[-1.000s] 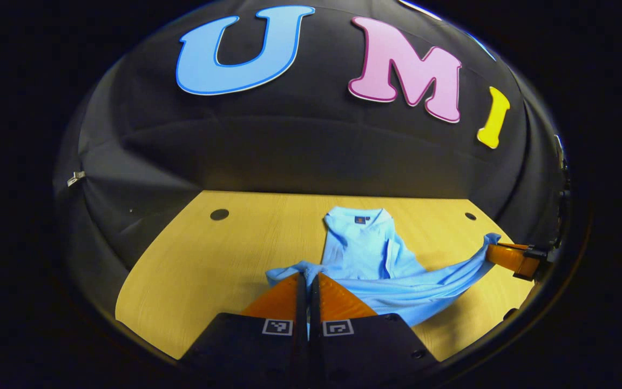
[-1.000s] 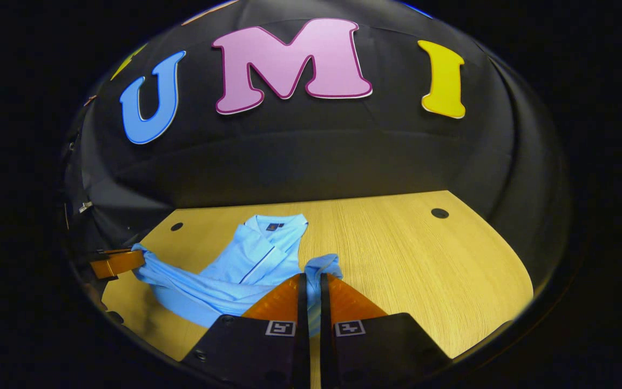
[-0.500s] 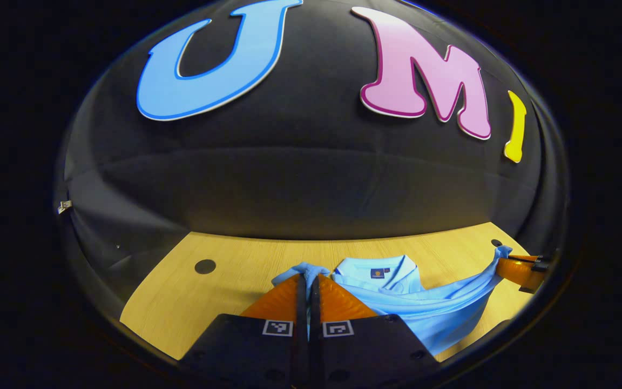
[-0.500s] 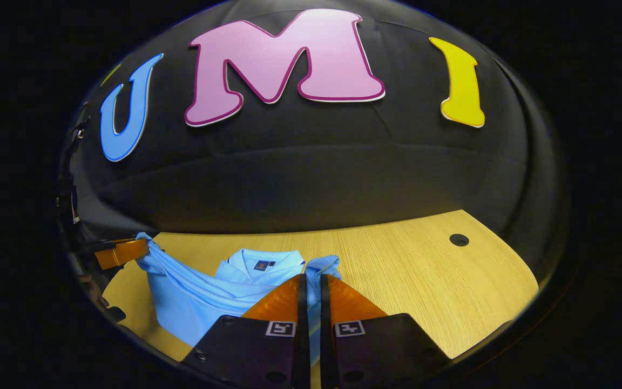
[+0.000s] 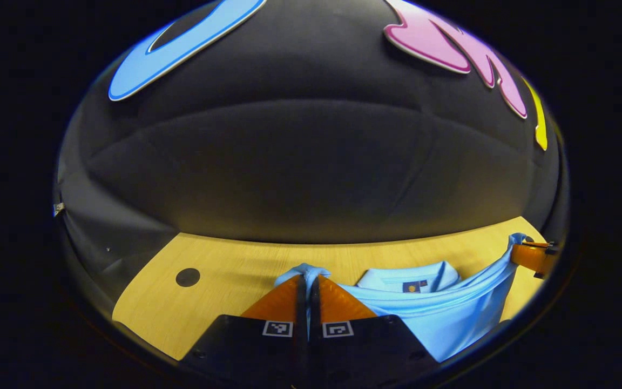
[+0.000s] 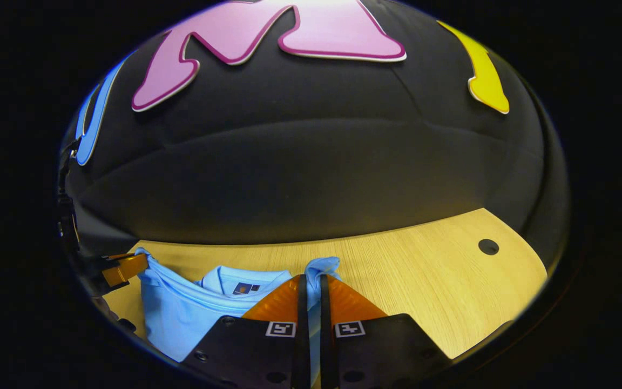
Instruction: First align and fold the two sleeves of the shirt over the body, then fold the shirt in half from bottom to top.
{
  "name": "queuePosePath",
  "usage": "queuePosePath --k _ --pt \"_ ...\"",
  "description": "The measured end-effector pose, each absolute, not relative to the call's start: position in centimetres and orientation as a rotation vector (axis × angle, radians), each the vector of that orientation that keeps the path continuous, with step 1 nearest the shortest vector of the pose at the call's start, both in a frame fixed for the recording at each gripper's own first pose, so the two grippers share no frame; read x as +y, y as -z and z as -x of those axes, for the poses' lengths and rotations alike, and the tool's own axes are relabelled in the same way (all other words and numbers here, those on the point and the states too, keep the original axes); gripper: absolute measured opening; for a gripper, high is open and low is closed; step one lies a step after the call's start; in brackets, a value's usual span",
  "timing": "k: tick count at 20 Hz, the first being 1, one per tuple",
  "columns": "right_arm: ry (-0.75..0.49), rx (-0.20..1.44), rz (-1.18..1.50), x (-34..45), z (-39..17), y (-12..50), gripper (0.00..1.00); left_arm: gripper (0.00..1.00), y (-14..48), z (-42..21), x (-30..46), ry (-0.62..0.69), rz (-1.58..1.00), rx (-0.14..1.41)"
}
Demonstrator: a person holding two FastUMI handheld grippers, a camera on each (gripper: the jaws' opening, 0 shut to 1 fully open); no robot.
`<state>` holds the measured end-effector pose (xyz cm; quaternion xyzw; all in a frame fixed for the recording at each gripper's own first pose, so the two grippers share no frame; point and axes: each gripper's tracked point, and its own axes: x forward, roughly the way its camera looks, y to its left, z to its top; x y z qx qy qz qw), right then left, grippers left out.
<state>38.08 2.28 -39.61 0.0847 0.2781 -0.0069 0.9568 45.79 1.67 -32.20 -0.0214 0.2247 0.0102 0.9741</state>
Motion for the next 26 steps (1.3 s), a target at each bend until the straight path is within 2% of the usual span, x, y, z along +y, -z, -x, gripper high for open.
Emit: queuePosePath --k 1,10,14,16,18,19,20,21,22,23,25,26 --pt "0.015 0.575 -0.17 2.4 -38.5 40.4 0.12 0.06 32.7 -45.9 1.7 -0.024 0.038 0.465" --pt "0.048 0.709 -0.16 2.5 -38.7 47.2 0.11 0.06 37.8 -46.8 1.1 -0.03 0.034 0.535" --pt "0.041 0.723 -0.161 2.7 -38.6 48.0 0.14 0.07 39.6 -46.7 0.5 -0.008 0.03 0.577" --pt "0.047 0.726 -0.168 2.7 -38.6 48.1 0.18 0.17 39.9 -46.6 0.2 0.011 0.049 0.586" --pt "0.053 0.729 -0.183 2.7 -38.6 48.2 0.25 0.22 40.0 -46.6 0.2 0.016 0.043 0.59" --pt "0.056 0.729 -0.185 2.7 -38.6 48.2 0.32 0.33 40.3 -46.6 0.1 0.024 0.032 0.599" --pt "0.055 0.73 -0.189 2.8 -38.6 48.2 0.31 0.44 40.3 -46.3 -0.2 0.039 0.032 0.608" --pt "0.051 0.732 -0.195 2.8 -38.5 48.0 0.4 0.55 40.1 -46.3 -0.2 0.041 0.029 0.61" --pt "0.042 0.733 -0.2 3.1 -38.5 47.9 0.43 0.69 40.1 -46.3 -0.1 0.044 0.033 0.612" --pt "0.035 0.734 -0.202 3.2 -38.3 47.9 0.53 0.69 40.1 -46.2 0.2 0.037 0.032 0.613" --pt "0.031 0.733 -0.19 3.1 -38.1 47.6 0.75 0.84 40.0 -46.0 0.7 0.029 0.024 0.616" --pt "0.031 0.726 -0.184 2.9 -38.1 47.4 0.85 0.87 39.8 -45.9 0.8 0.026 0.021 0.616"
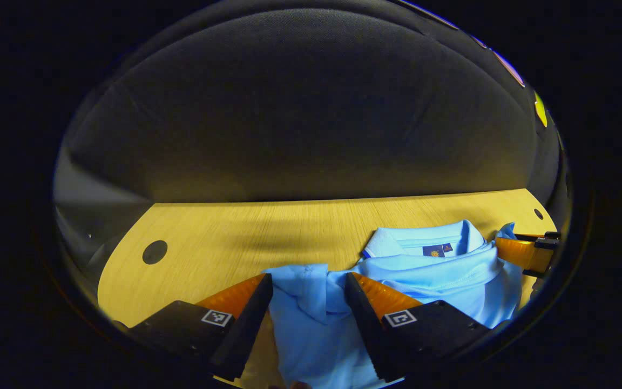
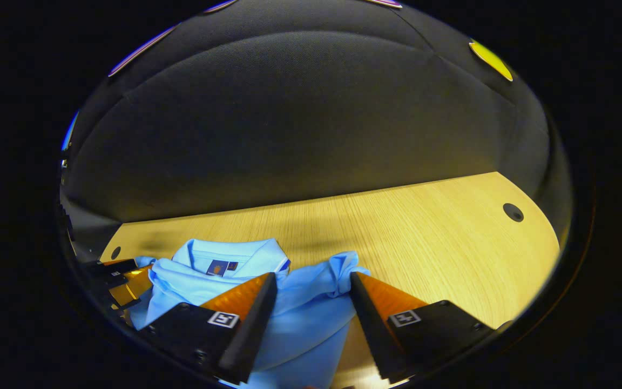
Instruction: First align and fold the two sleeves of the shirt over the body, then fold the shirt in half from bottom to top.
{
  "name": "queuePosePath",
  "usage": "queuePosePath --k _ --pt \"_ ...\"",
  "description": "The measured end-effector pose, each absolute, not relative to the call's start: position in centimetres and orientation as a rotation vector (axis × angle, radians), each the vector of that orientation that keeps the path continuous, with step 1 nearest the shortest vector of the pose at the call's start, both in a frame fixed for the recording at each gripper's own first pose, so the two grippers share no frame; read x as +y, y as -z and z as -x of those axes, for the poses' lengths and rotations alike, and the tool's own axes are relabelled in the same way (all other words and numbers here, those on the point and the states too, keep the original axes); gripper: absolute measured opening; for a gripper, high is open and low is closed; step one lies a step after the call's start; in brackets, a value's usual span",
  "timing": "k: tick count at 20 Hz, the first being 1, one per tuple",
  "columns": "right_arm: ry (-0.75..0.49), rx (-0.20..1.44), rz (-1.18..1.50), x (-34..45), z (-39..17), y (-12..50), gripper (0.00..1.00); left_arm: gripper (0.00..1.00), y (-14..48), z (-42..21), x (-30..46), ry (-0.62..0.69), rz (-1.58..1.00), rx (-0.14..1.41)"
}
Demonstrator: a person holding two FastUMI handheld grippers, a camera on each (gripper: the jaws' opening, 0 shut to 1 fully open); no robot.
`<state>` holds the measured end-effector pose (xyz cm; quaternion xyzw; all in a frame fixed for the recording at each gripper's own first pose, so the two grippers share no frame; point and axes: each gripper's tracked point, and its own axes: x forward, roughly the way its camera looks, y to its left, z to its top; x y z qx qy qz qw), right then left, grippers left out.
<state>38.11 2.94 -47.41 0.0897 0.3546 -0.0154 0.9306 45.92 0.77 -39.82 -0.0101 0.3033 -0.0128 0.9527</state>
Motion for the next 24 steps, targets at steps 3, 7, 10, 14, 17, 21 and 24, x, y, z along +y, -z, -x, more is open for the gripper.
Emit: queuePosePath --k 3,7,10,14,17,21,24 --pt "0.04 0.704 -0.194 2.4 -38.0 46.5 0.98 0.93 39.0 -45.7 0.7 0.024 0.023 0.602" --pt "0.048 0.663 -0.213 1.4 -37.1 44.2 0.98 0.96 36.6 -44.8 0.5 0.02 0.012 0.566" --pt "0.03 0.609 -0.189 0.5 -35.5 40.4 0.98 0.96 32.8 -42.6 0.0 0.04 -0.02 0.493" --pt "0.0 0.54 -0.151 -0.3 -31.9 34.7 0.98 0.96 27.3 -38.6 -0.3 0.045 -0.017 0.402" --pt "-0.004 0.478 -0.163 -0.7 -28.8 30.3 0.98 0.96 23.0 -34.3 -0.3 0.027 0.029 0.332" --pt "-0.01 0.417 -0.207 -1.0 -24.0 24.5 0.98 0.96 18.2 -27.5 -1.0 0.016 0.034 0.269" --pt "-0.014 0.343 -0.23 -1.6 -20.4 19.4 0.98 0.96 14.4 -22.2 -2.0 0.039 0.01 0.235"
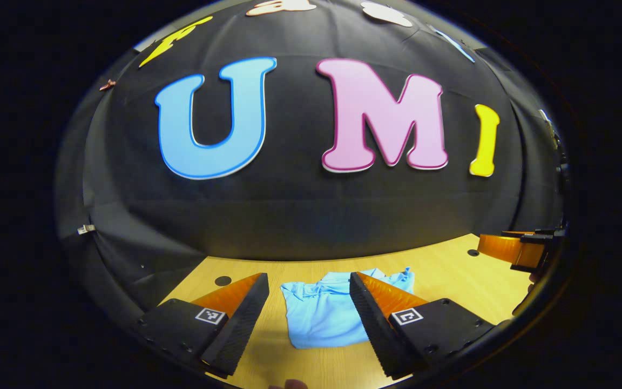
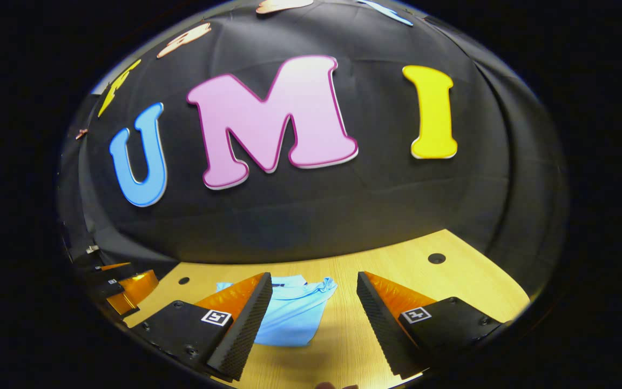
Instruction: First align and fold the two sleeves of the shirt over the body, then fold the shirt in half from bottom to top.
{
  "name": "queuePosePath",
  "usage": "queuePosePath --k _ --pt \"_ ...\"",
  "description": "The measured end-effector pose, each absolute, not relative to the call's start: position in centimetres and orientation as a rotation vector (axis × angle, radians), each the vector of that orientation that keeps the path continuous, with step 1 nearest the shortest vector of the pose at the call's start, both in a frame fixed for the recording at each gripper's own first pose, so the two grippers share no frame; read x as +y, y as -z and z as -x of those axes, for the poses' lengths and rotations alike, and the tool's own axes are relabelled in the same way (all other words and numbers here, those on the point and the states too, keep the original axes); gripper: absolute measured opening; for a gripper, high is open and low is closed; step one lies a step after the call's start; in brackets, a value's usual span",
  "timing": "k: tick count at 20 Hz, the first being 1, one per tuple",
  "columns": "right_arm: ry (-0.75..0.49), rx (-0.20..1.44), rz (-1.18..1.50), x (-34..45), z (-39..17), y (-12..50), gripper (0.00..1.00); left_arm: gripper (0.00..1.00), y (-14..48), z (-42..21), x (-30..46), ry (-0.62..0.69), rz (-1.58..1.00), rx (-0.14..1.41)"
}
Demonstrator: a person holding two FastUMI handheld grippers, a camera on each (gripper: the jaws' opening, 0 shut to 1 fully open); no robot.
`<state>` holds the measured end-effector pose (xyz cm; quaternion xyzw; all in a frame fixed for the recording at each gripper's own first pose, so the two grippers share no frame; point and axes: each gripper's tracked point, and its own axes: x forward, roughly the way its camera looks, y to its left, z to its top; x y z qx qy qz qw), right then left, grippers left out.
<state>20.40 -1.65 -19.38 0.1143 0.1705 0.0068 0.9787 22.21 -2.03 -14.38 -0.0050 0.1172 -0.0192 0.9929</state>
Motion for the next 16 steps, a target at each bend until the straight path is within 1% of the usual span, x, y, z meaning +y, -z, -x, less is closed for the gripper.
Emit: queuePosePath --k 4,7,10,13,16 --pt "-0.038 0.251 -0.208 -2.9 -15.3 13.6 0.97 0.96 10.2 -15.4 -3.9 0.059 0.024 0.195" --pt "-0.067 0.2 -0.157 -3.8 -11.3 10.7 0.97 0.96 7.6 -10.1 -5.3 0.058 0.029 0.161" --pt "-0.099 0.142 -0.112 -4.4 -7.3 7.9 0.98 0.96 5.4 -6.4 -7.4 0.052 0.039 0.145" --pt "-0.155 0.149 -0.136 -4.2 -4.5 6.9 0.97 0.96 3.7 -3.8 -9.3 0.04 0.063 0.128" --pt "-0.2 0.212 -0.137 -4.2 -2.6 8.5 0.98 0.95 2.6 -2.6 -10.2 0.009 0.046 0.106"
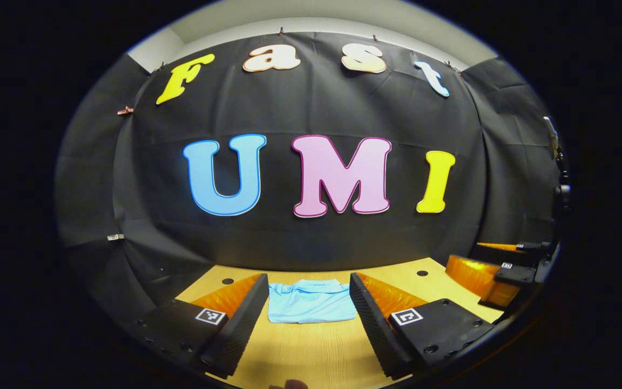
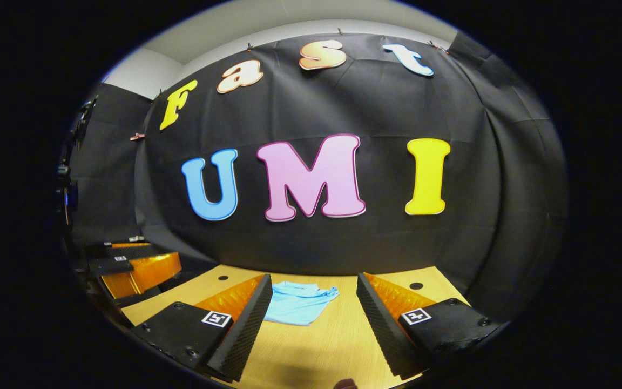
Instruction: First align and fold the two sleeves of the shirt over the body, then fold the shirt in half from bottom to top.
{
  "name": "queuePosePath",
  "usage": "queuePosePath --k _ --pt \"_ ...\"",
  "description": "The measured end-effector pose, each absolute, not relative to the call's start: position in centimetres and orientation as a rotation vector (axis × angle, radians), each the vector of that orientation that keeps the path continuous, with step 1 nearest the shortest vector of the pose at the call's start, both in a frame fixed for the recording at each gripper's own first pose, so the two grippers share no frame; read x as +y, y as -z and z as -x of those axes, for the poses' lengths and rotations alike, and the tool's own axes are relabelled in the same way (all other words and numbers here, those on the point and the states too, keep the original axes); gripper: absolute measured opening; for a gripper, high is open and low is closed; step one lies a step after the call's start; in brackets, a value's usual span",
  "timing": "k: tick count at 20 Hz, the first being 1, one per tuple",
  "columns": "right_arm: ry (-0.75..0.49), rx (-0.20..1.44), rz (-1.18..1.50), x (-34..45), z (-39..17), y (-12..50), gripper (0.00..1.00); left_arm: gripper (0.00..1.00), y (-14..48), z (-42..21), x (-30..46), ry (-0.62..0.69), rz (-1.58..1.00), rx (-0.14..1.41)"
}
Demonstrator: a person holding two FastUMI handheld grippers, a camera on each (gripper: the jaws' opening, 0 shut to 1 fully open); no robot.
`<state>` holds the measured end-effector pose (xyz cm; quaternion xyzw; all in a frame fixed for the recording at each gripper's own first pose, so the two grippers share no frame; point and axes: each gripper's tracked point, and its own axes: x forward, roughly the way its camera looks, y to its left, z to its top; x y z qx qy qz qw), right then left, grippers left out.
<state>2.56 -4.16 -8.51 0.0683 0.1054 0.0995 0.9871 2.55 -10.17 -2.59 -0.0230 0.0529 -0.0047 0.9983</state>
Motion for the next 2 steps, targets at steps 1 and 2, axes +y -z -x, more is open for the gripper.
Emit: queuePosePath --k 1,2 --pt "-0.213 0.231 -0.141 -4.03 -2.25 8.97 0.98 0.95 2.72 -2.4 -10.24 0.0 0.039 0.11" --pt "-0.224 0.245 -0.141 -3.78 -2.16 9.25 0.98 0.95 2.7 -2.11 -10.38 -0.007 0.036 0.109"
